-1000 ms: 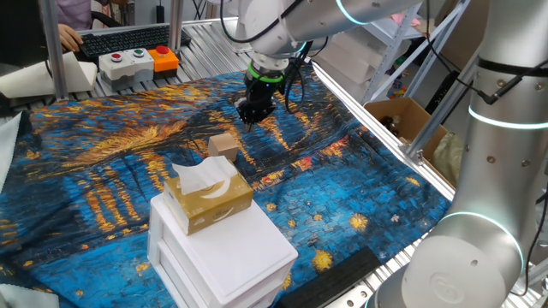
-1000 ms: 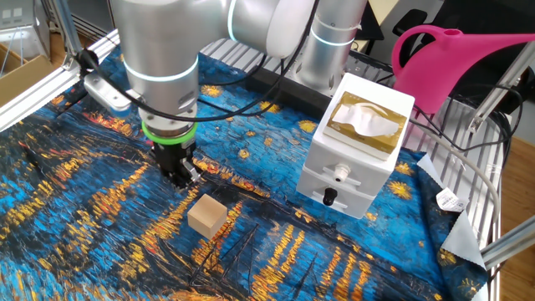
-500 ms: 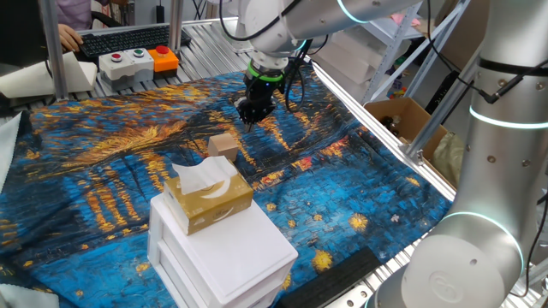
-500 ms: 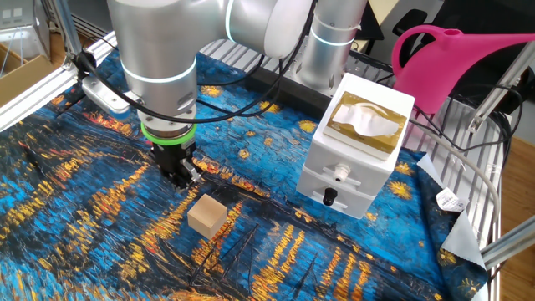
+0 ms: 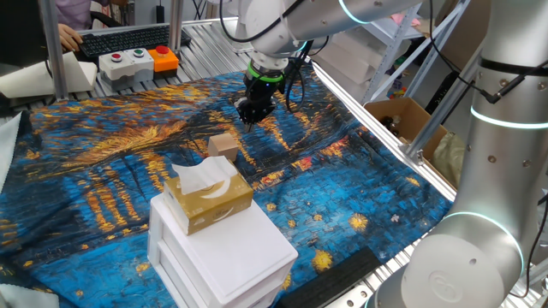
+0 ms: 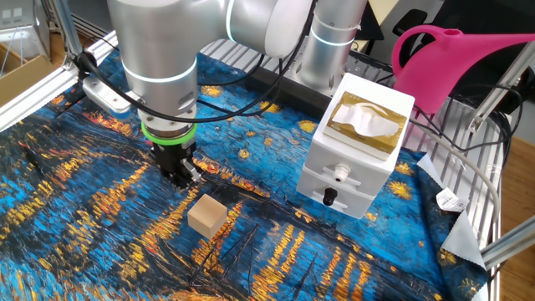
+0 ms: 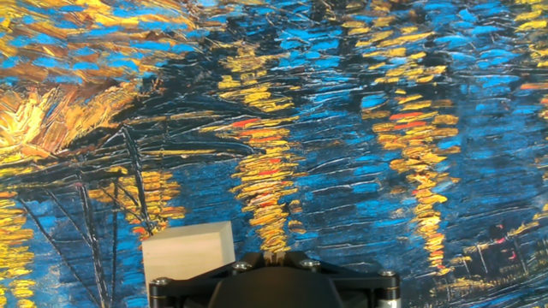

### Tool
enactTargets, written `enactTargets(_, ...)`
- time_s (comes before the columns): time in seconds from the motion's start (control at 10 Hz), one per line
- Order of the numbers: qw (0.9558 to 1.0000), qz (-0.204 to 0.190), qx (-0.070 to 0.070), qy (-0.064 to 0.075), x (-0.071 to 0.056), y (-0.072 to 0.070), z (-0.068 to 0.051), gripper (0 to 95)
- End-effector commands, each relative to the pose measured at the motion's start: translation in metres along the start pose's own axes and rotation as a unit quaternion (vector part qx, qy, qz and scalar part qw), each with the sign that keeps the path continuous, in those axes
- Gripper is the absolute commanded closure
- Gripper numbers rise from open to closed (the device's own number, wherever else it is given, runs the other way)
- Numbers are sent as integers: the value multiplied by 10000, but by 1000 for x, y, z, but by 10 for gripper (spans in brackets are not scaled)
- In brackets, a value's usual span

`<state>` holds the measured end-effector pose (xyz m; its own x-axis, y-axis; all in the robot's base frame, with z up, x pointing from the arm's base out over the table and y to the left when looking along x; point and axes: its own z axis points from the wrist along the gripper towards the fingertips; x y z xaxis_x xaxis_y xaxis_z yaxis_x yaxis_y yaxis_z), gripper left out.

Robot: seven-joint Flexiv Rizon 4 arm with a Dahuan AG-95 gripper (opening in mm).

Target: Approach and touch the side of the small block

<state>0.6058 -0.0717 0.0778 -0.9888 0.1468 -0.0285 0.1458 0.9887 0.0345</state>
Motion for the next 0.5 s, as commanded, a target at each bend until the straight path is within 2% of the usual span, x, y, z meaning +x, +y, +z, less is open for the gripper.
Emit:
enactTargets(0.1, 10000, -15, 6, 3, 0, 0, 0, 950)
enactTargets(0.4, 10000, 11, 4, -52, 0, 0, 0, 950)
enactTargets(0.5, 9999, 9, 13, -111, 0, 0, 0, 950)
